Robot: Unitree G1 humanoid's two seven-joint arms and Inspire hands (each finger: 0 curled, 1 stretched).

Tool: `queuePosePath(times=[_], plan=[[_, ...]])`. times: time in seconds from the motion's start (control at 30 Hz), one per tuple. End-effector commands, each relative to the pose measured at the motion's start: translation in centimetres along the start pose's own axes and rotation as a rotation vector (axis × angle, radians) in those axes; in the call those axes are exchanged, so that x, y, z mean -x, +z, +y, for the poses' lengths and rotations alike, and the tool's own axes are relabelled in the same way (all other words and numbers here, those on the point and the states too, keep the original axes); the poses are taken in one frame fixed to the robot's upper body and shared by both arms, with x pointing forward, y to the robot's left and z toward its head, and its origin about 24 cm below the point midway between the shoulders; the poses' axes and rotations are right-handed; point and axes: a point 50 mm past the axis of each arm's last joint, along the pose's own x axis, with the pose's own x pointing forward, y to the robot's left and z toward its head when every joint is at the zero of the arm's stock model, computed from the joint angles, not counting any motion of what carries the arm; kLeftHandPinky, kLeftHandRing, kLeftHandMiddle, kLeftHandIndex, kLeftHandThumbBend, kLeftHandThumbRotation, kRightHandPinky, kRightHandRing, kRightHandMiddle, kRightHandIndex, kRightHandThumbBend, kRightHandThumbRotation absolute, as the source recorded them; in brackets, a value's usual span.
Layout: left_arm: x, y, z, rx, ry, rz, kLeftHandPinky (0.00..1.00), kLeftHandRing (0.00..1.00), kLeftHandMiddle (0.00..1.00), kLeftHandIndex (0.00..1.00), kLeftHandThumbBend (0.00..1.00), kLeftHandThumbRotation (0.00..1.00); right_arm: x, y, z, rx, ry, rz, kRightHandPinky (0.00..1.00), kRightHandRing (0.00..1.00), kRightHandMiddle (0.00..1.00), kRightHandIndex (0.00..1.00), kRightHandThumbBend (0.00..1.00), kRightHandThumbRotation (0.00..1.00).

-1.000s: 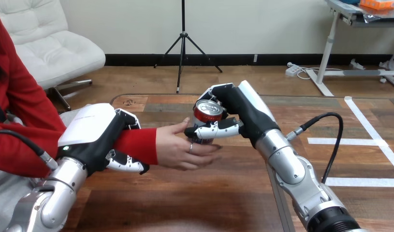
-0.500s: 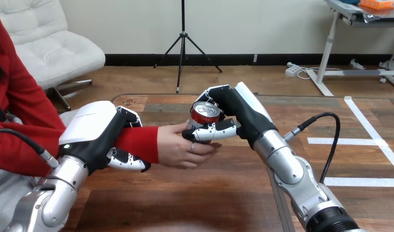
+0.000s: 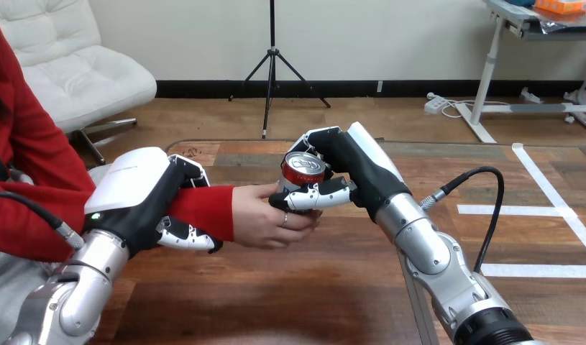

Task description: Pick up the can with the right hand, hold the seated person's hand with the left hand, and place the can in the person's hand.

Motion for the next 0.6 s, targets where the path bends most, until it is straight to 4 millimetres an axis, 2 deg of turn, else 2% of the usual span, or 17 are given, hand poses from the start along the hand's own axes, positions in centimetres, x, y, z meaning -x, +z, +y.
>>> queuePosePath(times=[0.0, 0.57], plan=[[-1.91, 3.25, 5.08, -0.010, 0.224, -0.157, 0.28, 0.33, 0.37, 0.37, 0.79, 0.00, -1.44, 3.31, -0.58, 0.019, -0.009, -0.146, 0.32, 0.35, 0.41, 0.45, 0.68, 0.00], [-1.75, 3.10, 4.95, -0.013, 0.227, -0.158, 0.29, 0.33, 0.37, 0.37, 0.78, 0.00, -1.32, 3.06, -0.50, 0.012, -0.002, -0.131, 0.32, 0.35, 0.41, 0.45, 0.67, 0.00]])
